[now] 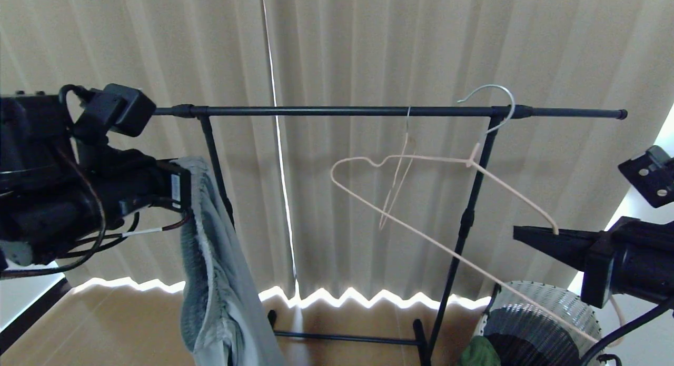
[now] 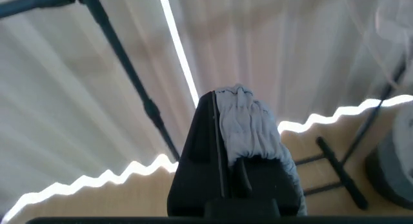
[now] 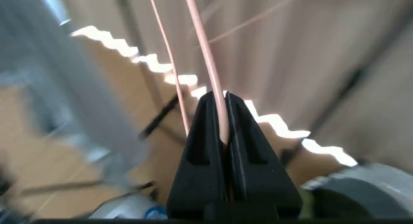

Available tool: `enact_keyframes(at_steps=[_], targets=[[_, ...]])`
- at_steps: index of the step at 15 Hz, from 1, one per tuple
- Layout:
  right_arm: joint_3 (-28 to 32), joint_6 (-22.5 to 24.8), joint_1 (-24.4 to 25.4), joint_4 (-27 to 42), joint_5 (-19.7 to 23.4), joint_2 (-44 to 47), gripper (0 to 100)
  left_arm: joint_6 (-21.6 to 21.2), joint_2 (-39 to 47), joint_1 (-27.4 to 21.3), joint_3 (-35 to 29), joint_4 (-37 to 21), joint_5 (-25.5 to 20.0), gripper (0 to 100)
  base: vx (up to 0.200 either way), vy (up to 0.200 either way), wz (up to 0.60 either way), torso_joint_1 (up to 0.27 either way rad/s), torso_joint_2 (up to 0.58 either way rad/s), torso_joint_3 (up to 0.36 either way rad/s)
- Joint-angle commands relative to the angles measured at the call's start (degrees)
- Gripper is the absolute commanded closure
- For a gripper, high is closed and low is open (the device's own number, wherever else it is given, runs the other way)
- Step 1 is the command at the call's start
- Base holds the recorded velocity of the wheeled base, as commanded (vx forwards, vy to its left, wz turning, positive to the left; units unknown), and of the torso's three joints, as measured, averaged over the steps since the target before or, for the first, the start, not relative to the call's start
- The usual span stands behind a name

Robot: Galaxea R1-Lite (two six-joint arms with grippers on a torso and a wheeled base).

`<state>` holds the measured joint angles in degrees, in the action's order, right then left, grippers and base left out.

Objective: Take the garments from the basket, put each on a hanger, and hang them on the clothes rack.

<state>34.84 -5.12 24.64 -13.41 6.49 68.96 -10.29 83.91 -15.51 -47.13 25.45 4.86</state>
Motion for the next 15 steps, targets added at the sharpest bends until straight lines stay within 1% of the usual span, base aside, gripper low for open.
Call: enact_keyframes(at_steps=[1,2,3,5,6,7,10,13,15], targets=[[0.4,-3.41,8.59,-3.03,-0.33,5.13,100,1.06,8.29,-3.39,-7.54,-1.99,7.7,100,0.0,0.0,0.0,0.0,0.0,0.0],[0.49,-3.67,9.02,-3.38,-0.42,5.31,100,1.06,8.47,-3.48,-7.89,-2.08,8.14,100,0.0,0.0,0.0,0.0,0.0,0.0],[0.58,-4.64,13.77,-6.63,-1.48,7.15,100,1.41,10.49,-3.65,-11.58,-4.18,10.25,100,0.0,0.0,0.0,0.0,0.0,0.0],[0.67,-4.72,16.41,-7.07,-2.71,8.12,100,2.73,10.57,-4.09,-14.13,-6.21,10.25,100,0.0,0.0,0.0,0.0,0.0,0.0],[1.28,-4.9,17.64,-6.98,-3.76,8.65,100,4.05,10.66,-5.06,-15.63,-7.08,10.25,100,0.0,0.0,0.0,0.0,0.0,0.0],[1.46,-5.08,18.43,-6.98,-4.29,8.65,100,4.31,11.37,-5.41,-16.42,-7.08,10.52,100,0.0,0.0,0.0,0.0,0.0,0.0],[1.72,-5.16,19.66,-6.98,-4.55,8.91,100,4.31,13.91,-6.47,-17.65,-6.82,15.35,100,0.0,0.0,0.0,0.0,0.0,0.0],[2.69,-5.16,19.75,-6.98,-4.82,9.7,100,4.14,14.62,-7.08,-17.82,-6.82,16.05,100,0.0,0.0,0.0,0.0,0.0,0.0],[2.69,-5.16,20.71,-6.98,-5.52,9.26,100,3.96,15.94,-6.2,-19.4,-6.82,16.32,100,0.0,0.0,0.0,0.0,0.0,0.0]])
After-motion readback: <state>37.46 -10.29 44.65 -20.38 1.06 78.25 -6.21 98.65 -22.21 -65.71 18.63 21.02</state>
